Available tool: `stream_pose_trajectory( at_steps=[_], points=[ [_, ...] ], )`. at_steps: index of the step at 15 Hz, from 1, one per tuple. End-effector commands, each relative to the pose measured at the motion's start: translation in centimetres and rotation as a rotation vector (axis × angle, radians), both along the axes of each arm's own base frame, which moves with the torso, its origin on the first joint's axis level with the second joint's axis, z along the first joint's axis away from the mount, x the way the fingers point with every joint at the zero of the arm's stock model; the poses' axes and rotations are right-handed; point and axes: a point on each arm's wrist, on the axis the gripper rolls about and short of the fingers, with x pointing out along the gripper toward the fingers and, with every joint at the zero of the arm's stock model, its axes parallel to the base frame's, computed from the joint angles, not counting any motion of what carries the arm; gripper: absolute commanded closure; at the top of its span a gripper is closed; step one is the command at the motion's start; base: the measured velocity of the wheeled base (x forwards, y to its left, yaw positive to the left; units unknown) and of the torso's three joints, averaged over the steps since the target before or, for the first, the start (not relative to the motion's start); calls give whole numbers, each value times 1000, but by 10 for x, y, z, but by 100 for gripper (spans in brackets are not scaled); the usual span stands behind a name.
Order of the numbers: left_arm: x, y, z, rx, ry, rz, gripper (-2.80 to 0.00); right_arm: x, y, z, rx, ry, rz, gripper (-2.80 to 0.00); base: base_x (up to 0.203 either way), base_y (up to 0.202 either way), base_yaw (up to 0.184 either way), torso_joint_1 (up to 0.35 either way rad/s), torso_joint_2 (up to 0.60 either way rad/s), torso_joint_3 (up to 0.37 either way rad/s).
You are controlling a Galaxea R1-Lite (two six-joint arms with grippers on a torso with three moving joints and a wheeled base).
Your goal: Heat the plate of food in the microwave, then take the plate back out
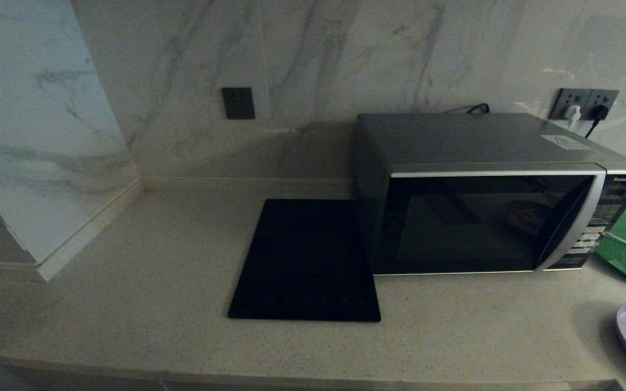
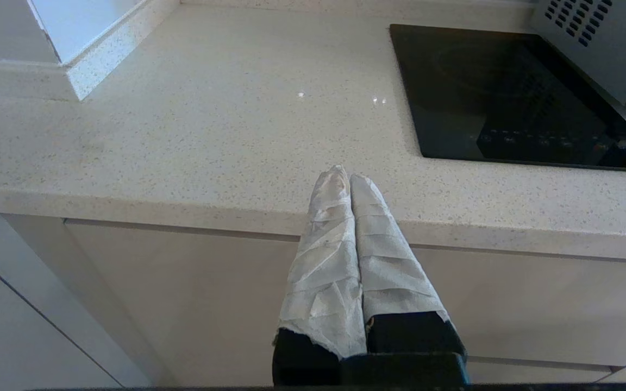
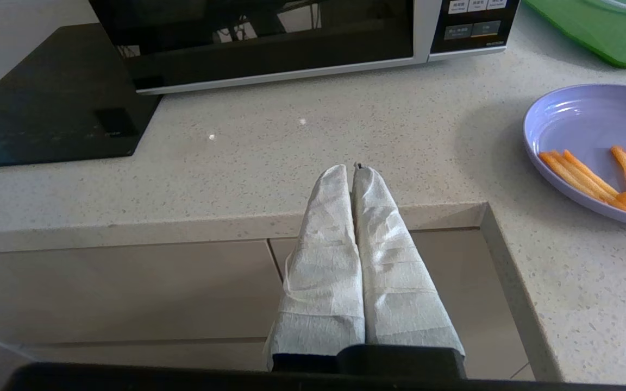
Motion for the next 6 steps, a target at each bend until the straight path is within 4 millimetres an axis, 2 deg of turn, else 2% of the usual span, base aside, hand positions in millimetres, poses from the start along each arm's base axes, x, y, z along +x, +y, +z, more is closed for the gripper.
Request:
stream_pose_trajectory(
  at_steps=[1, 6],
  points=[
    [0, 0, 0, -1, -1, 0, 0, 0, 0, 0, 1, 2, -1, 0, 0, 0, 0, 0, 0, 0],
    [0, 0, 0, -1, -1, 0, 0, 0, 0, 0, 1, 2, -1, 0, 0, 0, 0, 0, 0, 0]
  ],
)
